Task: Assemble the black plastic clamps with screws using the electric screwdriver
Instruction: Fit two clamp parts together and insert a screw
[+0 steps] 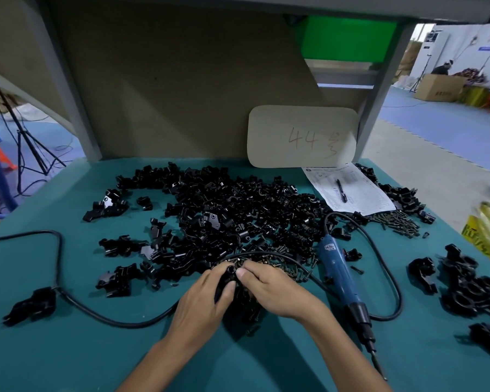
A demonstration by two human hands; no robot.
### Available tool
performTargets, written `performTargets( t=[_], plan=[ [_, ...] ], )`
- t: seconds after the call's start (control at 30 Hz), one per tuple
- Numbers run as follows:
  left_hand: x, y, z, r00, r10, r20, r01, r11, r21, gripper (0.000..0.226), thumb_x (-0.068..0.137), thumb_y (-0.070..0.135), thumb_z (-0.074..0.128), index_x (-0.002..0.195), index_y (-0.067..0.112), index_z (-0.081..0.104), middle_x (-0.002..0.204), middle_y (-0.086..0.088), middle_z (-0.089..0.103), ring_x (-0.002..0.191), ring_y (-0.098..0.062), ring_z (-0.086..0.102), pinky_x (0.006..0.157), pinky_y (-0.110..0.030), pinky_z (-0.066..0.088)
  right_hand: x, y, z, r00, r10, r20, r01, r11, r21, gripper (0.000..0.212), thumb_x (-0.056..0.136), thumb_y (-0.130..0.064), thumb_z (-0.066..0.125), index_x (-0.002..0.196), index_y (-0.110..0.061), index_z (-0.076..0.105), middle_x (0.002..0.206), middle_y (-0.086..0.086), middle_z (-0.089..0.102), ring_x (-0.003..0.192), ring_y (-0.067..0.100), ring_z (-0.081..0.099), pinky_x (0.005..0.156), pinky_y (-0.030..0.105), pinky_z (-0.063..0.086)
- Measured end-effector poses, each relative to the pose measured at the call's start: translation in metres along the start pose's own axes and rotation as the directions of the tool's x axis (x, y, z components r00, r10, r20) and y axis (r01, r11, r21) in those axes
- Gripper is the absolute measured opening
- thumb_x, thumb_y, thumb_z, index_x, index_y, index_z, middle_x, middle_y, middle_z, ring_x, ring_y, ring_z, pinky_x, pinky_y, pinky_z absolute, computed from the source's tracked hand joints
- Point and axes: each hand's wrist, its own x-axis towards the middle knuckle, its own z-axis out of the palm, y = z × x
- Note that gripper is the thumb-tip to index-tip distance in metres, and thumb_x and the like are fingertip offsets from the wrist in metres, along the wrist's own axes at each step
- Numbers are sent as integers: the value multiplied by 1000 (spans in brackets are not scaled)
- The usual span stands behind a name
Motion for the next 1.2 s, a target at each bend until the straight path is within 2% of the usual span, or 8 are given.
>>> performTargets(
  t=[0.3,0.43,0.67,0.8,0.87,0.93,1.03,1.2],
  plan=[
    [-1,0,1,1000,2,0,-2,999,52,57,97,62,29,145,35,43,130,19,54,115,-3,54,89,-26,48,3,-3,-7,995,-5,98,-1,998,59,39,110,-40,40,82,-14,50,72,-4,50,63,7,44,63,27,38],
    [0,1,0,1000,-14,1,14,999,44,60,96,62,27,146,33,42,134,17,53,118,-4,54,90,-26,48,-1,-1,-8,993,62,98,-73,991,116,31,108,-47,41,94,-23,54,73,-9,61,63,4,52,57,20,42],
    [-3,4,-1,1000,-2,8,1,997,83,60,97,61,27,147,32,42,128,14,56,112,-4,55,86,-24,47,-3,-5,-7,995,15,95,-26,994,110,37,110,-42,39,80,-22,50,70,-6,52,57,1,45,58,20,40],
    [-3,2,-2,1000,-15,9,14,998,68,58,97,62,27,147,36,40,127,19,54,109,0,52,87,-23,46,-8,4,-28,973,106,-204,-156,957,-246,37,103,-56,44,96,-26,64,86,-7,66,77,10,62,73,31,55],
    [-3,2,-2,1000,-24,7,24,998,57,55,99,61,28,147,37,39,125,19,53,107,1,52,87,-23,46,-20,24,-52,863,127,-490,-364,828,-426,39,100,-53,52,119,-20,61,109,-1,63,97,18,57,87,32,50],
    [-3,2,-1,1000,-18,12,17,998,67,52,100,59,30,147,38,39,123,19,53,104,1,52,85,-21,45,-37,48,-72,781,233,-580,-559,674,-483,56,98,-55,57,136,-16,48,128,12,56,113,32,52,97,40,44],
    [-3,2,0,1000,-16,15,15,997,70,51,101,58,31,147,37,38,128,20,51,107,1,52,86,-20,43,-51,71,-83,749,434,-500,-636,682,-361,66,94,-55,65,140,-18,37,126,15,58,107,37,58,82,42,45],
    [-4,0,1,1000,-13,21,11,996,88,52,101,60,29,148,39,37,125,19,52,104,2,52,84,-19,42,-59,73,-102,748,423,-511,-468,883,45,43,88,-51,74,109,-18,59,90,3,70,76,23,69,62,39,53]
  ],
)
